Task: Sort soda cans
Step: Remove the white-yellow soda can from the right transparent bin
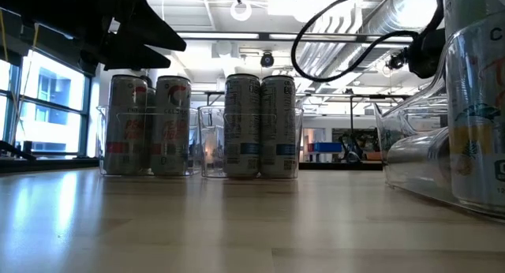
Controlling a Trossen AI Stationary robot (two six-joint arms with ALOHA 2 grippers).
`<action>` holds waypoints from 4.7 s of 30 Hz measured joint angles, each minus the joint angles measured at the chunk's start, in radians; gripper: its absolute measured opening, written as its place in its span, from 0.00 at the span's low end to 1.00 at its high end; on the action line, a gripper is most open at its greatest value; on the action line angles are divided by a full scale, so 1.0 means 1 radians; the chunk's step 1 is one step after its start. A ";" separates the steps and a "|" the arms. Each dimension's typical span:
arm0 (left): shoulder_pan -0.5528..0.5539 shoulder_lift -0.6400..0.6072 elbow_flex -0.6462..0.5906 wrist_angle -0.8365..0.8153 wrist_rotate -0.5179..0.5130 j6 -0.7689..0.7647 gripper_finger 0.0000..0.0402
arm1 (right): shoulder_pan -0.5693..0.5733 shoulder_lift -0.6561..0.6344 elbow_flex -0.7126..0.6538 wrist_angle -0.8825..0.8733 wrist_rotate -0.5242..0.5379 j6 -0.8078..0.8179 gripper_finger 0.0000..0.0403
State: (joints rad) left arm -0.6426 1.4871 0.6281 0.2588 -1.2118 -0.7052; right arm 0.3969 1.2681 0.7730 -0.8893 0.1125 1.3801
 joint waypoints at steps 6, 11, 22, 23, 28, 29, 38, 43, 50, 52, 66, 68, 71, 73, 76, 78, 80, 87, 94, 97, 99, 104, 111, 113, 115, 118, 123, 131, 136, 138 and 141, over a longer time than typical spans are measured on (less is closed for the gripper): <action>0.000 0.000 0.000 0.000 0.000 0.000 0.60 | 0.037 -0.001 0.053 -0.057 0.087 0.056 0.72; 0.000 0.000 0.000 0.000 0.000 0.000 0.60 | 0.083 0.000 0.057 -0.061 0.122 0.118 0.72; 0.001 0.000 0.000 -0.003 0.001 -0.017 0.60 | 0.129 0.205 0.126 -0.130 0.078 0.150 0.72; 0.001 0.000 0.000 -0.003 0.000 -0.017 0.60 | 0.129 0.216 0.144 -0.160 0.080 0.150 0.72; 0.001 0.000 0.000 -0.004 0.001 -0.017 0.60 | 0.117 0.243 0.147 -0.156 0.060 0.147 0.72; 0.001 0.000 0.000 -0.004 0.001 -0.017 0.60 | 0.112 0.244 0.140 -0.146 0.050 0.149 0.72; 0.001 0.000 0.000 -0.004 0.001 -0.017 0.60 | 0.076 0.288 0.126 -0.107 0.032 0.156 0.72; 0.000 0.000 0.000 -0.005 0.001 -0.017 0.60 | 0.068 0.321 0.126 -0.095 0.030 0.155 0.72; 0.000 0.000 0.000 -0.005 0.001 -0.017 0.60 | 0.075 0.335 0.122 -0.090 0.057 0.138 0.72; 0.000 0.000 0.000 -0.004 0.001 -0.017 0.60 | 0.075 0.336 0.120 -0.087 0.062 0.133 0.72; 0.000 0.000 0.000 -0.004 0.001 -0.016 0.60 | 0.075 0.382 0.123 -0.046 0.114 0.052 0.72; 0.000 0.000 0.000 -0.004 0.001 -0.016 0.60 | 0.075 0.388 0.123 -0.048 0.120 0.050 0.72; 0.000 0.000 0.000 -0.005 0.002 -0.016 0.60 | 0.075 0.389 0.123 -0.048 0.124 0.058 0.69; 0.000 0.000 0.000 -0.005 0.006 -0.016 0.60 | 0.075 0.389 0.123 -0.048 0.127 0.057 0.66; 0.000 0.000 0.000 -0.004 0.006 -0.016 0.60 | 0.078 0.387 0.123 -0.056 0.132 0.054 0.61; 0.000 0.000 0.000 -0.004 0.007 -0.016 0.60 | 0.085 0.377 0.121 -0.072 0.147 0.072 0.59; 0.000 0.000 0.000 -0.004 0.007 -0.016 0.60 | 0.094 0.353 0.118 -0.084 0.160 0.093 0.59; 0.000 0.000 0.000 -0.004 0.008 -0.016 0.60 | 0.126 0.241 0.113 -0.155 0.229 0.146 0.58; 0.000 0.000 0.000 -0.006 0.008 -0.016 0.60 | 0.169 0.143 0.114 -0.236 0.313 0.186 0.58; 0.000 0.000 0.000 -0.006 0.008 -0.016 0.60 | 0.193 0.092 0.117 -0.233 0.370 0.187 0.58; 0.001 0.000 0.000 -0.006 0.009 -0.012 0.60 | 0.209 0.060 0.117 -0.233 0.416 0.187 0.58; 0.030 0.000 0.000 0.053 0.083 0.088 0.60 | 0.258 -0.012 0.118 -0.233 0.554 0.169 0.58; 0.095 0.123 0.000 0.606 0.204 0.590 0.60 | 0.322 -0.083 0.119 -0.164 0.755 0.028 0.58; 0.113 0.192 0.001 0.814 0.277 0.724 0.60 | 0.335 -0.100 0.119 -0.093 0.830 -0.066 0.58; 0.126 0.259 0.016 0.974 0.345 0.817 0.60 | 0.343 -0.116 0.119 0.030 0.904 -0.214 0.58; 0.127 0.325 0.069 1.103 0.344 0.947 0.60 | 0.345 -0.114 0.120 0.304 0.973 -0.516 0.58; 0.125 0.341 0.187 1.072 0.316 1.090 0.60 | 0.318 -0.028 0.122 0.837 0.927 -1.092 0.58; 0.060 0.296 0.218 0.905 0.317 1.083 0.63 | 0.238 0.275 0.123 1.394 0.709 -1.436 0.58; -0.067 0.230 0.217 0.754 0.006 1.088 0.66 | 0.209 0.474 0.123 1.766 0.642 -1.565 0.58; -0.125 0.205 0.218 0.714 -0.202 1.116 0.66 | 0.191 0.544 0.122 1.876 0.595 -1.582 0.58; -0.210 0.181 0.216 0.702 -0.353 1.186 0.66 | 0.146 0.632 0.123 2.014 0.475 -1.531 0.58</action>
State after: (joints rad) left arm -0.8525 1.6678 0.8441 0.9605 -1.5650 0.4807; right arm 0.5428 1.9005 0.8955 1.1248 0.5872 -0.1507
